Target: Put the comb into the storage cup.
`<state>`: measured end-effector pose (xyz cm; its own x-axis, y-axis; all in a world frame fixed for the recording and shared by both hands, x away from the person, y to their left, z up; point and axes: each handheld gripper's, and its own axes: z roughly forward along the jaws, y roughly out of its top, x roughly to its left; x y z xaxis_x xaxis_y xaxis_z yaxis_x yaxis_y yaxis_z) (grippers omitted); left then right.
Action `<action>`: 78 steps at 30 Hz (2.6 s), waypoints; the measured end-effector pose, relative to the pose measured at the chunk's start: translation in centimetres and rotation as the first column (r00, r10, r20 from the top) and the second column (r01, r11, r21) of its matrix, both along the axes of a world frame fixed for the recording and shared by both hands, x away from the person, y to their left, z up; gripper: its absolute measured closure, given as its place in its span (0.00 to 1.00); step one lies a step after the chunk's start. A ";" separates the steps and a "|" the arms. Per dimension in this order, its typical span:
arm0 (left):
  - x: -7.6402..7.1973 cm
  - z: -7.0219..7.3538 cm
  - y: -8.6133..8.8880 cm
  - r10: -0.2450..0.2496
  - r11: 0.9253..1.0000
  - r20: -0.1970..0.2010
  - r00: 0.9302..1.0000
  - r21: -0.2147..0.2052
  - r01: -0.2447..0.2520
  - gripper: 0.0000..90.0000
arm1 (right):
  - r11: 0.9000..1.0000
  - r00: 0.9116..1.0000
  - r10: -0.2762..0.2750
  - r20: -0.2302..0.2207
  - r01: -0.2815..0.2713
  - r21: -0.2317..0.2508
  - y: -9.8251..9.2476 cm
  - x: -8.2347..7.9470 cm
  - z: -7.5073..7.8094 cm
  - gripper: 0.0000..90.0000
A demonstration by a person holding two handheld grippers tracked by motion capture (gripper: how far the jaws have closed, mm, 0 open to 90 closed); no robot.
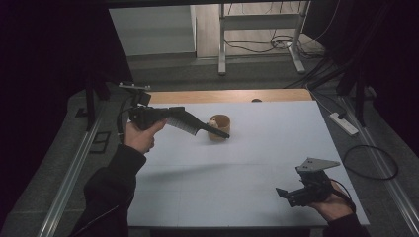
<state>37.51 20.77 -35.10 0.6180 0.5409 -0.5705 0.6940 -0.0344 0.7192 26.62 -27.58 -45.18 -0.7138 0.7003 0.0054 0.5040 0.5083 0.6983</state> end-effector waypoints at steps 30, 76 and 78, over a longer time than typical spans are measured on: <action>2.9 2.5 -0.6 0.057 0.995 0.020 0.998 0.078 -0.058 0.93 | 0.993 0.993 -0.115 -0.010 0.115 0.035 -2.8 -1.8 0.2 0.00; 6.6 2.3 -2.7 0.112 0.977 0.027 0.993 0.180 -0.115 0.93 | 0.977 0.980 -0.200 -0.014 0.201 0.072 -4.6 -3.5 0.0 0.00; 6.8 2.3 -3.0 0.110 0.975 0.028 0.994 0.193 -0.114 0.93 | 0.977 0.979 -0.201 -0.015 0.202 0.073 -4.6 -3.5 0.0 0.00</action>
